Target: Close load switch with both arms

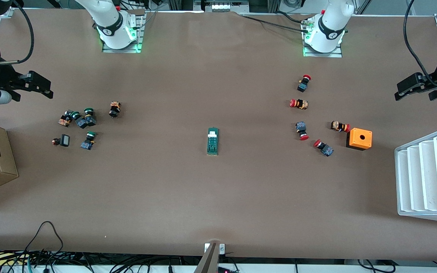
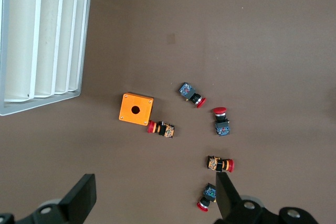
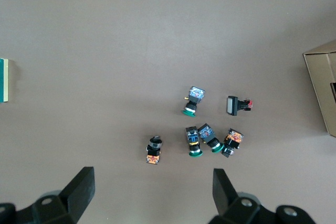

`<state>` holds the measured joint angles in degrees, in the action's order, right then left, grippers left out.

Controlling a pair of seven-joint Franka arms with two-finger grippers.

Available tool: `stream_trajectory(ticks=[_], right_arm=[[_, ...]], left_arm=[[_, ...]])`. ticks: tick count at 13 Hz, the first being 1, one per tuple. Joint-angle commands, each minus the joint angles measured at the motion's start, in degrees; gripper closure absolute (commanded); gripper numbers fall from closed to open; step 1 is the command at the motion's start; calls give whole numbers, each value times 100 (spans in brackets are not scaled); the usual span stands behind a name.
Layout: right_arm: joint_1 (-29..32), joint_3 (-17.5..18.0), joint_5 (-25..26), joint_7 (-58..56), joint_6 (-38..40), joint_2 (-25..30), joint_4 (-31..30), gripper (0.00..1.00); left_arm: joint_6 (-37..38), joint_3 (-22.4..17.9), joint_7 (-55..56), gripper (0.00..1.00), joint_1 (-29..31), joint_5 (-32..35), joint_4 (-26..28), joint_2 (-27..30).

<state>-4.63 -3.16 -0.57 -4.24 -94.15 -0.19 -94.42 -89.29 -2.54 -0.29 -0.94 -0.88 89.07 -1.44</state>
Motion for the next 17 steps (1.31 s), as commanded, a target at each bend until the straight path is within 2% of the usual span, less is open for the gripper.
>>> stream_trajectory(ticks=[1, 5, 12, 17], right_arm=[[6, 9, 92, -16, 107, -25, 125, 1], [15, 9, 92, -16, 107, -25, 125, 1], [-12, 17, 109, -16, 107, -25, 125, 1], [-3, 17, 109, -16, 107, -25, 125, 1]], left_arm=[[8, 78, -120, 0, 59, 105, 146, 214], [-53, 148, -24, 0, -46, 18, 93, 118], [-598, 1210, 1380, 0, -56, 9, 154, -146], [-1352, 2362, 3199, 1, -169, 105, 277, -375]])
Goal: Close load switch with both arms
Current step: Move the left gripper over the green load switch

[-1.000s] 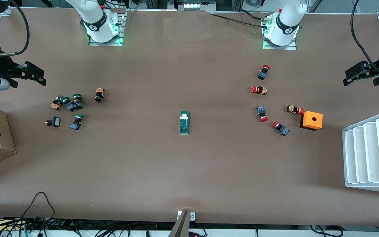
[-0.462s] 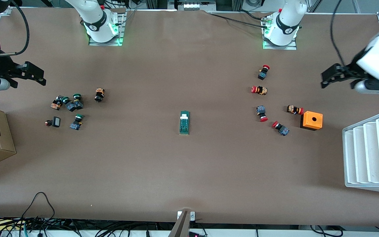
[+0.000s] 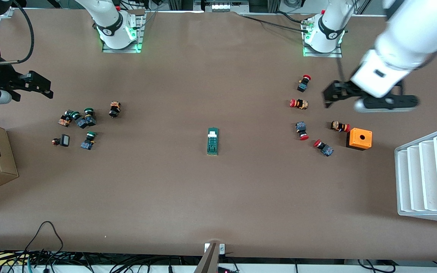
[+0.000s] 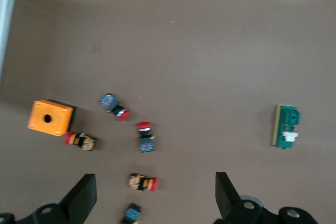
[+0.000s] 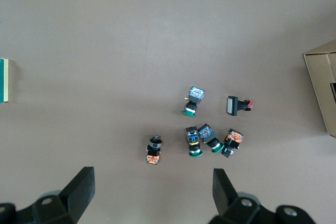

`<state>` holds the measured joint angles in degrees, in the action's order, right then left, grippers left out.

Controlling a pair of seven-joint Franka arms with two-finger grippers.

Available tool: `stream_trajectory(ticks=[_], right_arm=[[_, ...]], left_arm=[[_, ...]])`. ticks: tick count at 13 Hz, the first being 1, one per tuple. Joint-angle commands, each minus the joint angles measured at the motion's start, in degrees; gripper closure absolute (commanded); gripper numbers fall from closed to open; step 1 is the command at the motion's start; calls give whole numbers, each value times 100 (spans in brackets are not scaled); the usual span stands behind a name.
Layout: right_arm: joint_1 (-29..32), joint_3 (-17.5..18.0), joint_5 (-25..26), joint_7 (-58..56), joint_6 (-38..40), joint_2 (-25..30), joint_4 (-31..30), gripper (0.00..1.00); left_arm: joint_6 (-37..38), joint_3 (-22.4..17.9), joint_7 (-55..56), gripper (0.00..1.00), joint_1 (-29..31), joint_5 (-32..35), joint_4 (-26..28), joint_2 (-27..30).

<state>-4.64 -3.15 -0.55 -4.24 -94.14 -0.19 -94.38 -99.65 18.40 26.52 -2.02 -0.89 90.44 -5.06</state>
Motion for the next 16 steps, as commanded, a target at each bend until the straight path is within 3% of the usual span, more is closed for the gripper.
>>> stream_trajectory(ticks=[1, 4, 7, 10, 14, 16], right_arm=[[7, 16, 108, -24, 107, -25, 121, 1], [42, -10, 178, -16, 54, -33, 121, 1], [-2, -1, 731, 11, 37, -95, 121, 1], [-10, 7, 697, -16, 71, -95, 121, 1], [25, -19, 662, -16, 19, -95, 121, 1], [60, -80, 77, 72, -25, -86, 130, 1]], left_arm=[[-631, 391, 842, 1, -131, 107, 314, -13], [-1817, 936, 1608, 1, -167, 246, 947, -13], [-2873, 1428, 2792, 1, -342, 1377, 1563, -196], [-3261, 1754, 4811, 1, -710, 2852, 1643, -749], [-3456, 1790, 7432, 1, -1387, 5340, 1898, -1488], [-3456, 1790, 8303, 1, -1581, 6315, 1889, -1866]])
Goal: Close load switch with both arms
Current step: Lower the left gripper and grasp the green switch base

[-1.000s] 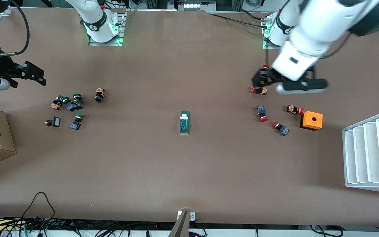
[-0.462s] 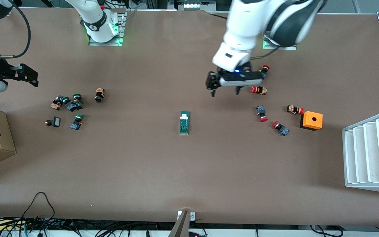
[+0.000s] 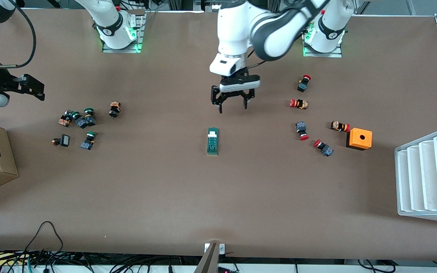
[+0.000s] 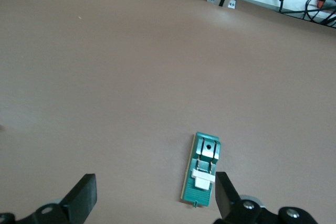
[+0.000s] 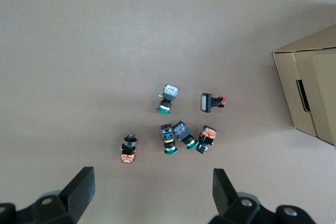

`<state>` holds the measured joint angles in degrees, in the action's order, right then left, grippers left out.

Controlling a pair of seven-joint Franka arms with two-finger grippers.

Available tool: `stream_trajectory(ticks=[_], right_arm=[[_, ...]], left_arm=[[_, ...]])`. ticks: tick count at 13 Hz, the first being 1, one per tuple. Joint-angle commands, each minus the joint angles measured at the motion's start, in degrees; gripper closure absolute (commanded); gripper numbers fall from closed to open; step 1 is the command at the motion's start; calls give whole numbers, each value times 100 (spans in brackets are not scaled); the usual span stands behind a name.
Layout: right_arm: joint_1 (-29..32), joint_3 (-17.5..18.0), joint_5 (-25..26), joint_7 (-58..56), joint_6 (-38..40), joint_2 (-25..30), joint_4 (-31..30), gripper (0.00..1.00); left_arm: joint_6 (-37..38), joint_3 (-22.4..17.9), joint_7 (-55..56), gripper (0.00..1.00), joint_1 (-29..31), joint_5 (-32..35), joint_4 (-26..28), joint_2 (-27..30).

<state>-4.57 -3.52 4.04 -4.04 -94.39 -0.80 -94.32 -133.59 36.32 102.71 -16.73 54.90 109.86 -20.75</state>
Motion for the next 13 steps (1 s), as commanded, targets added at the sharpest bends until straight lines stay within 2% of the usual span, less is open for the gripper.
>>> stream_trajectory(ticks=[1, 4, 6, 8, 11, 13], right_arm=[[61, -191, -586, 17, -1, -26, 124, 1], [-27, -184, -650, 61, -10, -218, 142, 1], [-27, -175, -668, -9, -62, -412, 238, 1], [-175, -166, -659, -79, -1, -448, 212, 1], [-185, -166, -667, -71, -79, -623, 238, 1], [-246, -114, -973, 95, -159, -973, 421, 1]], left_arm=[[-44, -3, 1237, 1, -216, 1281, -52, -498], [0, -20, 2671, 1, -480, 2574, -78, -1096], [52, -29, 3778, 1, -568, 3671, -131, -1535], [454, -20, 4370, 1, -664, 4596, -245, -1992], [1132, -29, 4433, 1, -955, 5107, -753, -2704], [1230, -73, 4381, 1, -1034, 5485, -1132, -3065]])
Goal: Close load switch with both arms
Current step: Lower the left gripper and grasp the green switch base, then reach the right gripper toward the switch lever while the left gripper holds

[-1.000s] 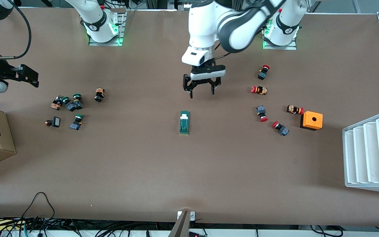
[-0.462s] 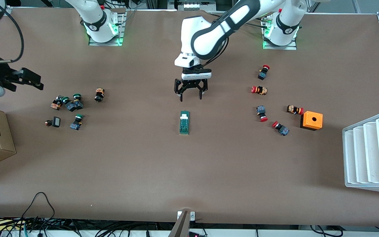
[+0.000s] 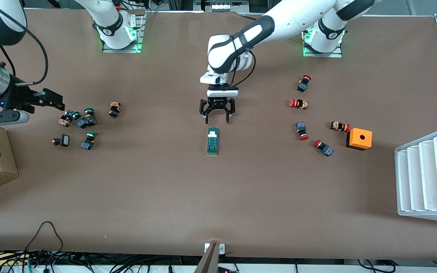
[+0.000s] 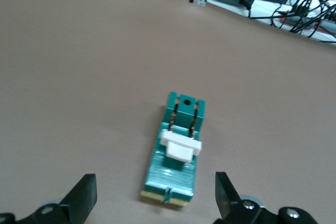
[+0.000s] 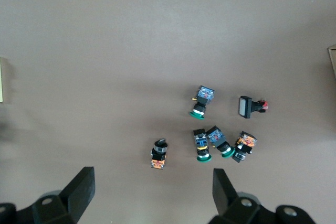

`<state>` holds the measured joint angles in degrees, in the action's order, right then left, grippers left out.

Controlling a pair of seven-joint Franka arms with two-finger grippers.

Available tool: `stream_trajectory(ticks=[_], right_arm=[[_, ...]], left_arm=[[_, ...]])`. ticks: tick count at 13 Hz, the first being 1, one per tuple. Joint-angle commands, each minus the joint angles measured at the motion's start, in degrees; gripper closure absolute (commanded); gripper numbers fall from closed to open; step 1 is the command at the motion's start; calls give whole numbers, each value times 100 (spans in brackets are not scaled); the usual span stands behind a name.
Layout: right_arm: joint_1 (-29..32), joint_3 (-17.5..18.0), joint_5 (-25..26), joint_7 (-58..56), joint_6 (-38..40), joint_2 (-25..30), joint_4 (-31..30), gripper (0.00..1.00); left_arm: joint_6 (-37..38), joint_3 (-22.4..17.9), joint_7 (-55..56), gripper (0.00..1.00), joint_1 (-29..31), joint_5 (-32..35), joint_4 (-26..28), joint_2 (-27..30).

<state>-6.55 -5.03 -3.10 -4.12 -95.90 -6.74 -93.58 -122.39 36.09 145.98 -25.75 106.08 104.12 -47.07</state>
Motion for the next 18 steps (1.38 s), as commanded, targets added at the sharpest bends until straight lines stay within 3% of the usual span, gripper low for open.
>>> stream_trajectory(ticks=[1, 5, 8, 14, 18], right_arm=[[-152, 55, -392, 269, -16, -581, 515, 1], [-522, 64, -717, 1727, -77, -1592, 1561, 1], [-864, 46, -1244, 2588, -911, -1866, 1554, 1], [-1549, 64, -1272, 4916, -1789, -2612, 1774, 1], [-2025, 73, -1281, 6622, -2695, -2947, 1747, 1]], left_arm=[[206, -58, 10, 1, -176, 509, -690, -574], [479, -76, -131, 1, -211, 836, -744, -742], [759, -111, -517, 1, -264, 1037, -735, -873], [1103, -111, -755, 2, -492, 1064, -796, -1015], [1226, -111, -755, 16, -598, 1152, -814, -1173]])
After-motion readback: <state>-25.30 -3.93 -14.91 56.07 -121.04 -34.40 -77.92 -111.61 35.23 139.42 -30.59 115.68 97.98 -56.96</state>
